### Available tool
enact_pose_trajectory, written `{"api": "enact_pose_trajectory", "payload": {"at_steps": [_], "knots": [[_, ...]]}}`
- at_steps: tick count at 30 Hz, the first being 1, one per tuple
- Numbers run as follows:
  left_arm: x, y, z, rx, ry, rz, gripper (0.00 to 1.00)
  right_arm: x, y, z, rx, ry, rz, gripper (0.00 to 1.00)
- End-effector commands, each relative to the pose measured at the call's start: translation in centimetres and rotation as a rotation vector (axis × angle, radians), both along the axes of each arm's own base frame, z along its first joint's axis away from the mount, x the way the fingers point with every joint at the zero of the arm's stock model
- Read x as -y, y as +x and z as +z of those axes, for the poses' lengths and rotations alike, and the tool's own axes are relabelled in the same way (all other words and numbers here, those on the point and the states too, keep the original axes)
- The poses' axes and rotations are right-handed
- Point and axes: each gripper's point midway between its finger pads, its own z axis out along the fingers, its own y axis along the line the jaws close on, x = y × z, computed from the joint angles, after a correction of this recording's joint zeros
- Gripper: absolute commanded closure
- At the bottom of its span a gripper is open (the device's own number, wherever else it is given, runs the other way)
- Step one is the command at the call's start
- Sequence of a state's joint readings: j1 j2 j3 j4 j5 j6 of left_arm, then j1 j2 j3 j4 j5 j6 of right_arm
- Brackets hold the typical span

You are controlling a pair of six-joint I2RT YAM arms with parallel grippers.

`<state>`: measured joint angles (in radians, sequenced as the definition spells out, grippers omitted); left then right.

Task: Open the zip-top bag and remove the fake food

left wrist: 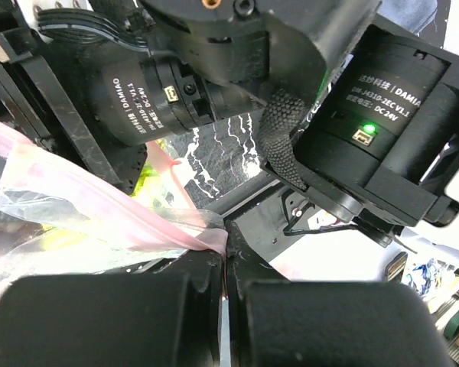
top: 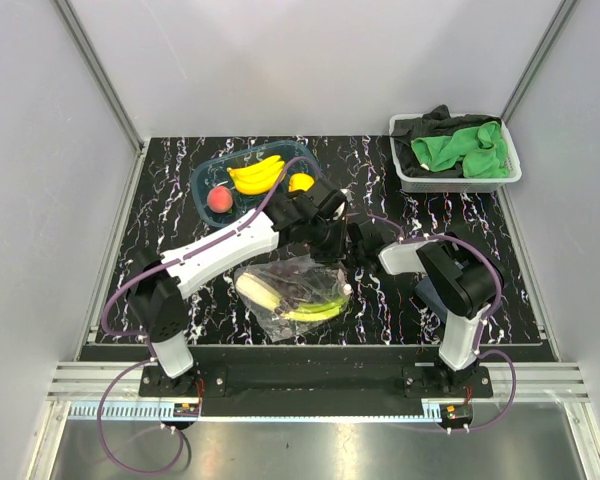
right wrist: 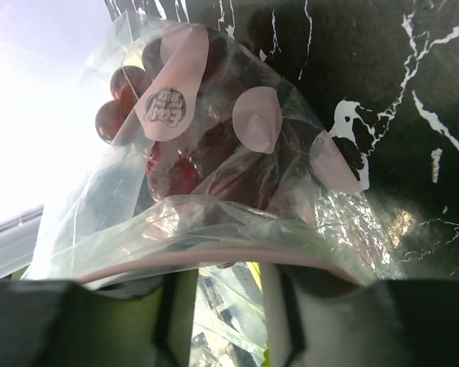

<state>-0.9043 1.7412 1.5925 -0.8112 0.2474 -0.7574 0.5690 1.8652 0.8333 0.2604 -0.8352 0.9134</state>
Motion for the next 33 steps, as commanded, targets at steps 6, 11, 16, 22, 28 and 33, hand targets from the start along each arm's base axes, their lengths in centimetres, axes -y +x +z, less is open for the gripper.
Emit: {"api": "enact_pose_trajectory", "payload": {"at_steps": [6,11,16,22,28,33], "knots": [[0.8,-0.8,3.7,0.070,-0.134,-0.024,1.00,-0.3,0.0,1.1,0.054,0.006,0.001,0.79],[-1.4,-0.9,3.8,0.121,-0.107,0.016,1.00,0.7,-0.3,3.8,0.123,-0.043,0.002,0.81],[-4.1,-1.0,2.3,0.124,-0.059,0.062,1.00,2.0,-1.4,6.6,0.175,-0.071,0.010,0.82],[-7.0,-0.7,2.2,0.146,-0.048,0.120,1.00,3.5,-3.0,9.1,0.217,-0.098,0.024,0.82],[-8.0,-0.8,1.9,0.147,-0.044,0.128,1.00,3.9,-3.3,14.2,0.301,-0.064,0.024,0.84],[-8.0,-0.8,2.0,0.150,-0.048,0.120,1.00,4.2,-3.2,17.0,0.346,-0.065,0.009,0.84]]}}
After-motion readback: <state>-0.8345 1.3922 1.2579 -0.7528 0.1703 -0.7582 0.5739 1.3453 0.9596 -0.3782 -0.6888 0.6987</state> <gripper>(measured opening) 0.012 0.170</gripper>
